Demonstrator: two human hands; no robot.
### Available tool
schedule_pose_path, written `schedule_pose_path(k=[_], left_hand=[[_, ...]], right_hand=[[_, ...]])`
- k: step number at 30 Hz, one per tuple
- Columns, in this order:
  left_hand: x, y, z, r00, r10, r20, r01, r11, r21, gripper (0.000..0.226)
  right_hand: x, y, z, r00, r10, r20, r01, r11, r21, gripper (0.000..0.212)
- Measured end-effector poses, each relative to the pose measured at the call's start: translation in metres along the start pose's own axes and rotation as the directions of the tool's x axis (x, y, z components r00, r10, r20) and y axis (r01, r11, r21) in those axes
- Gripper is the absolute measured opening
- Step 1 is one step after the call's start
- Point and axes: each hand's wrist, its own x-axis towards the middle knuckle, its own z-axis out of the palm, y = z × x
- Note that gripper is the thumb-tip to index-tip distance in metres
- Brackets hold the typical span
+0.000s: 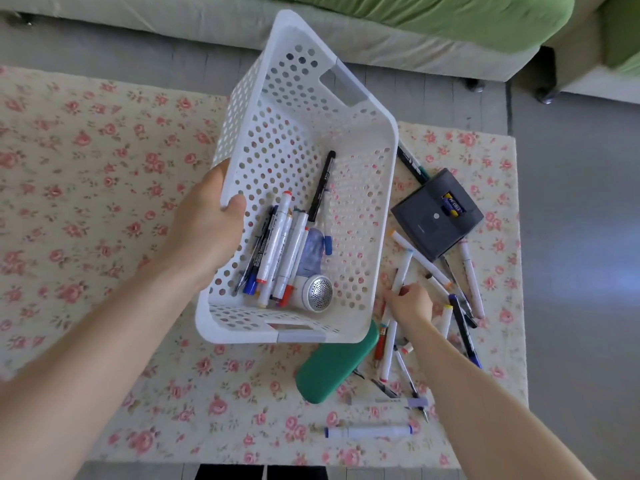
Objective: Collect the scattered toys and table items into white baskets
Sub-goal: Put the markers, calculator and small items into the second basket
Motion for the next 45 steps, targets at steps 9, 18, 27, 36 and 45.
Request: schedule_pose_path(k=[9, 18, 27, 36, 45], left_hand=[[-0.004, 0.005, 0.007, 1.000, 0.002, -0.003, -0.002, 0.998, 0.056, 0.039], [-0.008, 0.008, 0.012, 1.000, 0.000, -0.015, 0.001, 0.999, 0.049, 0.039], [-0.007, 0.007, 0.013, 0.999, 0.025, -0.041, -0.022, 0.998, 0.067, 0.040], [-0.008, 0.007, 0.014, 0.999, 0.031, -0.038, -0.028, 0.997, 0.070, 0.041], [0.002, -0.006, 0.006, 1.000, 0.013, -0.002, -0.013, 0.999, 0.051, 0.043]], right_hand=[[-0.022, 0.038, -0.010, 0.999, -0.022, 0.050, 0.032, 0.975, -0.220, 0.031], [-0.024, 0.032, -0.003, 0.988, -0.059, 0.141, 0.094, 0.960, -0.264, 0.033], [-0.025, 0.022, 0.010, 0.975, -0.093, 0.201, 0.150, 0.946, -0.288, 0.031], [-0.022, 0.012, 0.016, 0.973, -0.112, 0.201, 0.163, 0.952, -0.258, 0.029], [-0.031, -0.008, -0.015, 0.977, -0.118, 0.177, 0.140, 0.982, -0.123, 0.011]])
